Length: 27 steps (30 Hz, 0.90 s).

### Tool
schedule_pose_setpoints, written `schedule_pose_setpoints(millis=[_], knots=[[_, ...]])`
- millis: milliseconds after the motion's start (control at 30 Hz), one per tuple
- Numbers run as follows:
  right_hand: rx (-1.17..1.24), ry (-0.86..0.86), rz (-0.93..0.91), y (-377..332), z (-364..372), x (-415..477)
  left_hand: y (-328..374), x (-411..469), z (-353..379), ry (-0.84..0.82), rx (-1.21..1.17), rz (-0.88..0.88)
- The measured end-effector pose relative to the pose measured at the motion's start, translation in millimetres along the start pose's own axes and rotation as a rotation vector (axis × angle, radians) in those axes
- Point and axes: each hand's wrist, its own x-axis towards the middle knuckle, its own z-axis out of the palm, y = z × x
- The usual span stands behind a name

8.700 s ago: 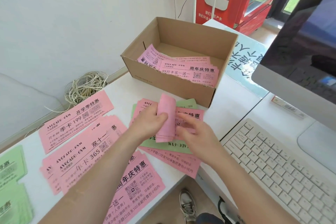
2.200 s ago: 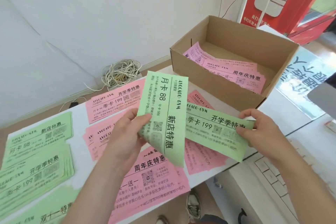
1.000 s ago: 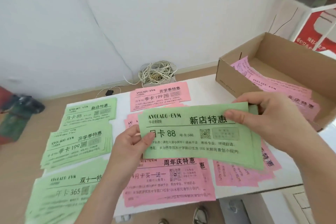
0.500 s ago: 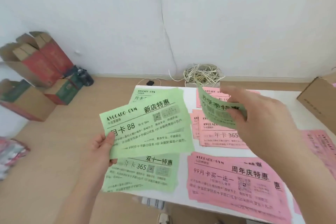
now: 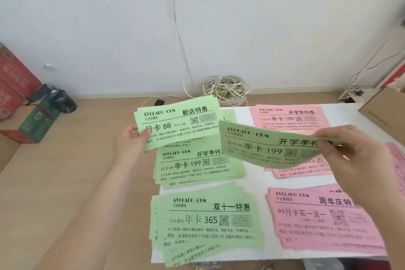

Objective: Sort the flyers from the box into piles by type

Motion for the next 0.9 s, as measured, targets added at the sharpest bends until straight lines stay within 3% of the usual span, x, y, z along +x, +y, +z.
schedule_pose_setpoints(millis=[100, 200, 267, 433, 633, 900], knots=[[0.137, -0.215, 0.197, -6.0, 7.4, 5.6, 1.4, 11.7, 9.6, -0.076, -0.059, -0.023], [-0.01, -0.506, 0.326, 0.7, 46.6, 13.2, -1.6, 14.0, 17.4, -0.113, -0.062, -0.029], [-0.105, -0.584, 0.336, 11.5, 80.8, 14.6, -2.6, 9.2, 22.8, -0.121, -0.053, -0.037], [-0.099, -0.569, 0.367, 36.2, 124.4, 20.1, -12.3, -8.7, 34.9, -0.169, -0.038, -0.096], [0.169, -0.414, 0.582, 39.6, 122.3, 31.1, -28.8, -19.2, 36.6, -0.201, -0.014, -0.16], [-0.146, -0.461, 0.437, 50.3, 137.6, 34.2, -27.5, -13.7, 37.5, -0.299, 0.239, -0.128]])
